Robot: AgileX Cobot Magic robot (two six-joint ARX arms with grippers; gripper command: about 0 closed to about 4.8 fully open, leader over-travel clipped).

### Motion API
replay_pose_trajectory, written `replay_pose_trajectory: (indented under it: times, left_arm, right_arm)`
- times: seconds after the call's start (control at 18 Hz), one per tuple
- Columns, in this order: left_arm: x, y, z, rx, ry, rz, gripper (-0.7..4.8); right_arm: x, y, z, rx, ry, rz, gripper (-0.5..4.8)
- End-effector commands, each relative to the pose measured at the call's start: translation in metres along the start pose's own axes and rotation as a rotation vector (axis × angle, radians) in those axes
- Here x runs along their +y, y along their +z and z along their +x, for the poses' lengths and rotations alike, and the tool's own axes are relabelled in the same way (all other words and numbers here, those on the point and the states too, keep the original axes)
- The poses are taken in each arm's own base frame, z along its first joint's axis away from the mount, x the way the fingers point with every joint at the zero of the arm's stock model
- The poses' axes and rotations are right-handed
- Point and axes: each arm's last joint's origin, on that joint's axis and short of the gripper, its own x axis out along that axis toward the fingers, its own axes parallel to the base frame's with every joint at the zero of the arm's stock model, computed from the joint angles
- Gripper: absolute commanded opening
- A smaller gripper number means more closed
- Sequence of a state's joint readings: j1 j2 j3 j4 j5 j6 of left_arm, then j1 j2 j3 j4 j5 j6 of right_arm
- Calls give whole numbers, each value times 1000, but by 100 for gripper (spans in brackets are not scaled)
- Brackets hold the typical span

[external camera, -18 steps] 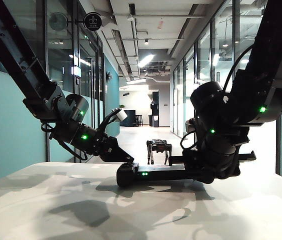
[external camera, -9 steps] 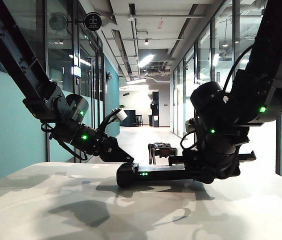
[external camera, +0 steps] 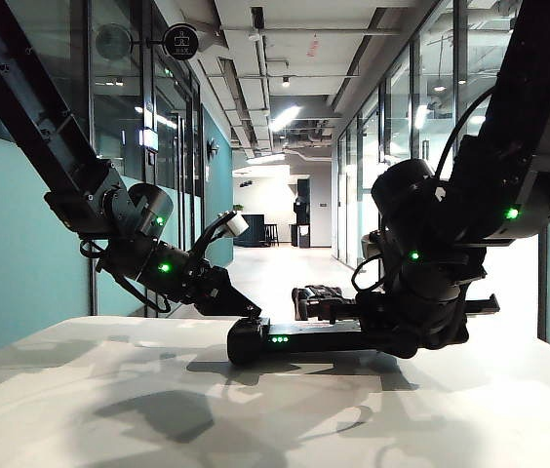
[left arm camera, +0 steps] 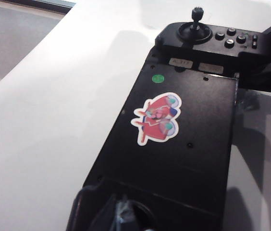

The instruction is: Push the left joystick on the remote control sitting on the white table backward to make the robot dog back up in a straight line until it returns close to you.

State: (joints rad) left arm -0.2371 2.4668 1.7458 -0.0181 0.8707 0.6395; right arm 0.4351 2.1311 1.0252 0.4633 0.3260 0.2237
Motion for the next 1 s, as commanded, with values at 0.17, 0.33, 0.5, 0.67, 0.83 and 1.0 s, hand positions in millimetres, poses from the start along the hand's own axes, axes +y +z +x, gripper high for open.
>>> replay_pose_trajectory:
  times: [0.17, 0.33, 0.5, 0.67, 0.83, 1.0]
  left_arm:
    - [1, 1, 0, 23, 38, -8, -6]
    - [11, 10, -3, 46, 245, -56, -6]
    - [19, 19, -7, 74, 422, -115, -6]
    - [22, 38, -19, 63, 543, -158, -6]
    - [19, 63, -33, 12, 558, -192, -6]
    - [15, 90, -49, -31, 570, -210, -6]
  right_arm:
    - [2, 9, -2, -50, 0, 19, 157]
    - [2, 9, -2, -50, 0, 1, 157]
    - [1, 9, -2, -50, 0, 1, 157]
    - [1, 8, -2, -49, 0, 0, 158]
    - [1, 8, -2, -49, 0, 0, 222]
    - [1, 8, -2, -49, 0, -6, 318]
